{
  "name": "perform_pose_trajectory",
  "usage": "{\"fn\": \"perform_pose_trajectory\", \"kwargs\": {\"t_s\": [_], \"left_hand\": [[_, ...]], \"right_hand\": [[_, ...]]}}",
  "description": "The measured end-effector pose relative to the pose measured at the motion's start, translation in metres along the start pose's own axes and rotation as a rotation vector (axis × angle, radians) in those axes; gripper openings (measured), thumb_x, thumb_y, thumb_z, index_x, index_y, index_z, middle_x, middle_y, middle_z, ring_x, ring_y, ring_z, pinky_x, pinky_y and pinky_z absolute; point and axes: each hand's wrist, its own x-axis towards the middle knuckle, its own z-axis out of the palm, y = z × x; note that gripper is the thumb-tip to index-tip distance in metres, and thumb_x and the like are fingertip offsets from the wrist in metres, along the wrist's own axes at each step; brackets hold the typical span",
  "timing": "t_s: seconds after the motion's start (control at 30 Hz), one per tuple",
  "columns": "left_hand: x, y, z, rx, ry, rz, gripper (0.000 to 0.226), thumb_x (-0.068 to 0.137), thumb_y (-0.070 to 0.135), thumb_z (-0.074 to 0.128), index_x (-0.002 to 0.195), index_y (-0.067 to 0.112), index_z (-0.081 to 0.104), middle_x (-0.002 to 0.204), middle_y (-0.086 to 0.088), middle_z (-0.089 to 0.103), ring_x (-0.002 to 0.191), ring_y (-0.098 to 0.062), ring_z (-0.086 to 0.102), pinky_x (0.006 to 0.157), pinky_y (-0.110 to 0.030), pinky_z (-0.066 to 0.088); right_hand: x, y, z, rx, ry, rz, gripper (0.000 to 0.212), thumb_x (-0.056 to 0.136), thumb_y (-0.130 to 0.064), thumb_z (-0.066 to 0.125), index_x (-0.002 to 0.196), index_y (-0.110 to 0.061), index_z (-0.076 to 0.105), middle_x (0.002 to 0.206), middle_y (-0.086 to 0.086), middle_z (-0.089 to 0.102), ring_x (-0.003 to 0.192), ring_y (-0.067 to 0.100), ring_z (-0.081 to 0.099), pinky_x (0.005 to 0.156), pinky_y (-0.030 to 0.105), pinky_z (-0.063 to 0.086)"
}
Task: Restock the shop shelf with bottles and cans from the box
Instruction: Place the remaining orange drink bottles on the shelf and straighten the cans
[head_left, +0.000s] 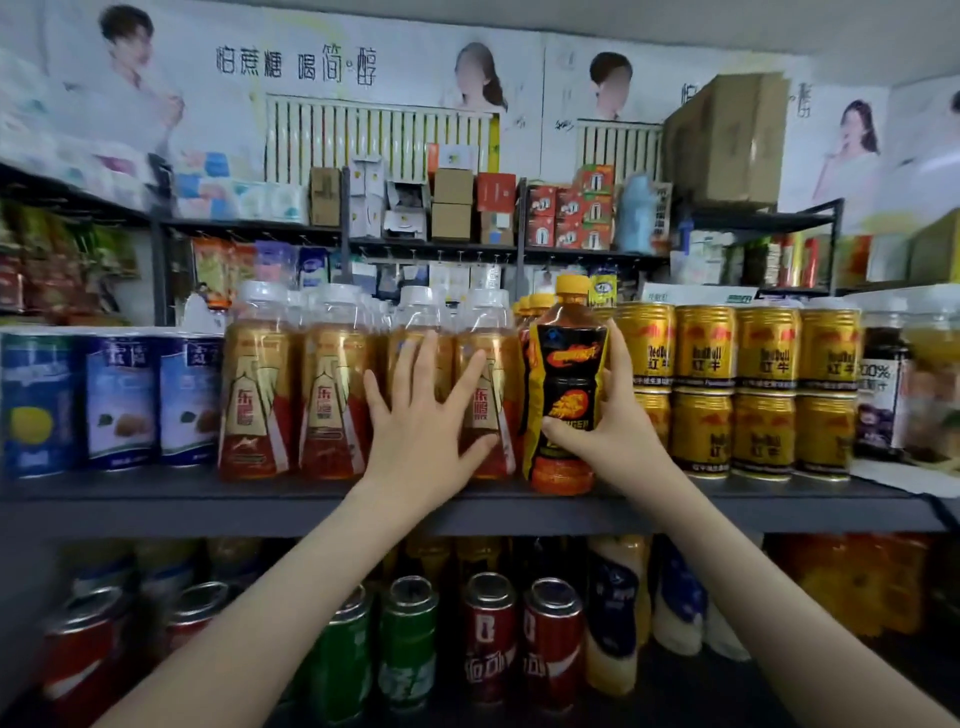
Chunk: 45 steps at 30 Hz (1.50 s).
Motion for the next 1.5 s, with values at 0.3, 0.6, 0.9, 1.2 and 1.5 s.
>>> {"fn": "perform_pose_trajectory", "kwargs": {"t_s": [0.3,0.6,0.9,1.2,1.5], "left_hand": [[0.003,-0.001,0.017,-0.034,0.042,-0.063,0.095,0.071,0.083,0.022,0.146,0.042,-0.02,0.149,-0.005,-0.04,0.138,-0.029,-0.036,0.108,-0.064,-0.008],[0.005,0.039,0.005,-0.106,0.192,-0.005,0.079,0.084,0.053,0.05,0.152,0.033,0.015,0.158,-0.013,-0.008,0.144,-0.038,-0.011,0.111,-0.065,-0.002],[0.004,0.185,0.022,-0.262,0.374,0.113,0.064,0.087,0.017,0.063,0.146,0.021,0.038,0.148,-0.02,0.031,0.133,-0.032,0.03,0.109,-0.04,0.03],[0.044,0.245,0.047,-0.363,-0.158,-0.351,0.103,0.076,0.074,0.052,0.143,0.049,-0.022,0.151,-0.012,-0.033,0.143,-0.044,-0.003,0.116,-0.054,0.014],[0.055,0.265,0.056,-0.241,-0.151,-0.471,0.112,0.075,0.072,0.057,0.14,0.045,-0.03,0.145,-0.021,-0.039,0.14,-0.05,-0.005,0.112,-0.059,0.017]], "right_hand": [[0.023,0.019,0.001,-0.199,-0.062,0.03,0.112,0.083,-0.034,0.071,0.149,-0.034,-0.019,0.145,-0.001,0.029,0.127,0.004,0.027,0.108,0.03,0.027],[0.014,0.017,-0.008,-0.297,-0.128,0.008,0.096,0.094,-0.039,0.055,0.147,-0.029,-0.024,0.156,-0.001,0.025,0.135,0.012,0.036,0.106,0.027,0.034],[-0.035,0.054,-0.135,-0.528,0.3,-0.253,0.062,0.091,-0.016,0.06,0.146,-0.023,0.032,0.134,0.001,0.044,0.125,0.014,0.039,0.101,0.025,0.032],[-0.016,0.133,-0.246,-0.36,0.056,0.055,0.107,0.083,-0.023,0.073,0.149,-0.039,-0.01,0.152,0.011,0.024,0.139,0.027,0.025,0.111,0.044,0.025],[-0.003,0.159,-0.261,-0.23,-0.088,0.004,0.11,0.087,-0.02,0.068,0.136,-0.06,-0.022,0.159,-0.002,0.018,0.142,0.02,0.029,0.115,0.046,0.028]]}}
